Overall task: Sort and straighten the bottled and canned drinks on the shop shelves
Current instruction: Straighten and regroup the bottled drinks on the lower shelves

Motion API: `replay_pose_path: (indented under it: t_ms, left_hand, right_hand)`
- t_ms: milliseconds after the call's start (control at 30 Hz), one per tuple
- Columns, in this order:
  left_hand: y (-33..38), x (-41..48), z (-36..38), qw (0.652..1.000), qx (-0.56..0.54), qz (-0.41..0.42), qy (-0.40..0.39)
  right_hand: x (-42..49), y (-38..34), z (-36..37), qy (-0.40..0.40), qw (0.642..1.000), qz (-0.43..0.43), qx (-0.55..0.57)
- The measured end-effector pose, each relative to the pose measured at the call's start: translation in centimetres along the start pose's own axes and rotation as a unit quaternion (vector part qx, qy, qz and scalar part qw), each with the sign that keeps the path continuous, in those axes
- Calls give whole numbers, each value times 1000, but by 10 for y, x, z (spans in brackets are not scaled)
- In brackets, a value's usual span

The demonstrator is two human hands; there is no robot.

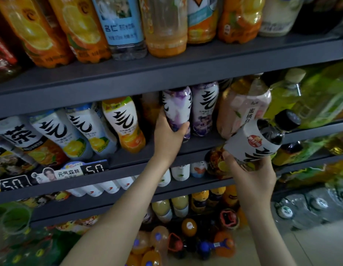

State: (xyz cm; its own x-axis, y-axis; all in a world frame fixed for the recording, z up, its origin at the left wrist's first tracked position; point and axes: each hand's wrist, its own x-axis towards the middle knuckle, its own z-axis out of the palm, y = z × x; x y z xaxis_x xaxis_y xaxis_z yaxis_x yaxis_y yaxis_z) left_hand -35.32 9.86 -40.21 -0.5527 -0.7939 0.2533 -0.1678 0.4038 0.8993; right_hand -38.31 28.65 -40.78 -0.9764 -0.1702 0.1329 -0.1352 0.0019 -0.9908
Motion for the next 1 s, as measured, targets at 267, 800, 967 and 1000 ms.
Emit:
replay_pose_path:
  t_ms: [267, 800, 967, 1000]
  left_hand:
    - [-1, -25, 11, 990, 44, 20, 136]
    - [-7, -20, -2, 994, 36, 13, 99]
    - [2, -2, 8, 990, 112, 6, 83]
    - [4, -2, 10, 989, 122, 10, 81]
  right_hand:
    - [-10, 2, 2, 4, 1000, 23, 12]
    - [-1, -10, -1, 15, 1000, 5, 19]
    - [-3, -4, -2, 6, 1000, 7, 11]
    - [-3, -4, -3, 5, 1000, 7, 11]
